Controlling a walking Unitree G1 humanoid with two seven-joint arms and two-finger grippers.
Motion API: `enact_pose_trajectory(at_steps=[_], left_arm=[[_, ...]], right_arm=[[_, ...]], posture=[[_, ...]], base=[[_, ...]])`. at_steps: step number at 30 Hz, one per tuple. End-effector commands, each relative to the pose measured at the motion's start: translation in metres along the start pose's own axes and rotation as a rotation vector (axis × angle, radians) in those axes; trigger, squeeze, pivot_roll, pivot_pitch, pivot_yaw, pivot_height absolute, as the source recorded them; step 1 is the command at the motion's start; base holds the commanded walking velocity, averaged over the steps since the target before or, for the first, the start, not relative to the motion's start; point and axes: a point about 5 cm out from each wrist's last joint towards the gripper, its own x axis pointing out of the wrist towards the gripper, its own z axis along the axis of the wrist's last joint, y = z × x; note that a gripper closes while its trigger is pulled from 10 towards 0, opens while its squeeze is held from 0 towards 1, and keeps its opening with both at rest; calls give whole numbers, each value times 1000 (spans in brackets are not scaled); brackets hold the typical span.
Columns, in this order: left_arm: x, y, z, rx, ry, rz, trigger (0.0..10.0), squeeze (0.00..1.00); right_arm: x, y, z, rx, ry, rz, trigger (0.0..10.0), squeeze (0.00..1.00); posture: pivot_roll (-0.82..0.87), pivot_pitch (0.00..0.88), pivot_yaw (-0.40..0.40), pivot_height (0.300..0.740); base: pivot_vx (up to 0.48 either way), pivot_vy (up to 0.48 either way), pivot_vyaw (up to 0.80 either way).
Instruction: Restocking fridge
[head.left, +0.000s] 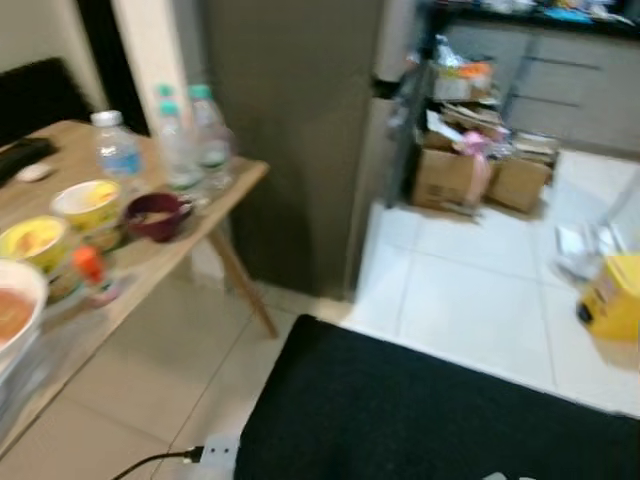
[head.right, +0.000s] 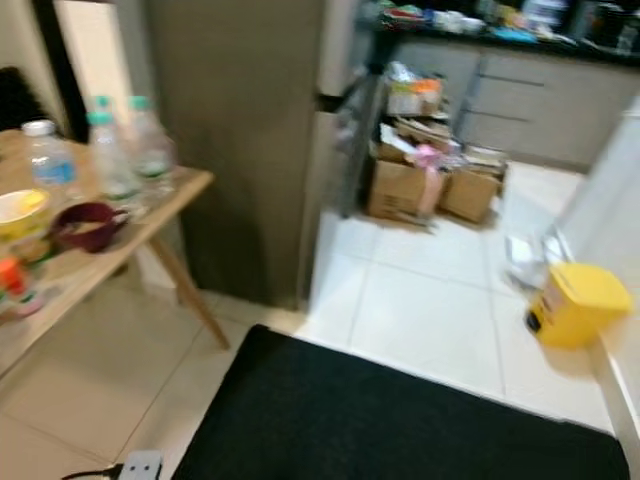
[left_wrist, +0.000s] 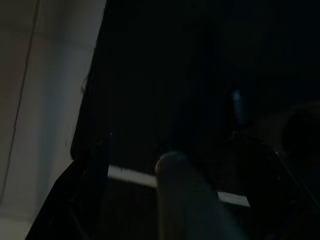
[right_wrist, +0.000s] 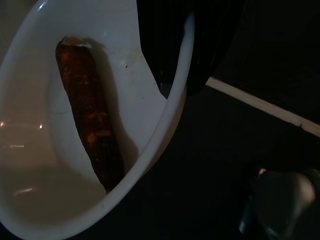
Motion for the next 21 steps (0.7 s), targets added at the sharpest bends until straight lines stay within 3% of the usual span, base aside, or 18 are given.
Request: enact_pose_trajectory(at_steps=[1,21], left_arm=[[-2,0,-11,1,31,-1,10000,0],[-2,-1,-13,-21,37,0,10000,0]], right_arm=[[0,-3,8,-2,-32,-17,10000,0],[0,0,6,-23,-34,-3,10000,0]], posture=[[-11,0,-29,740],[-14,0,-30,740]], base=[[0,0,0],[0,0,0]])
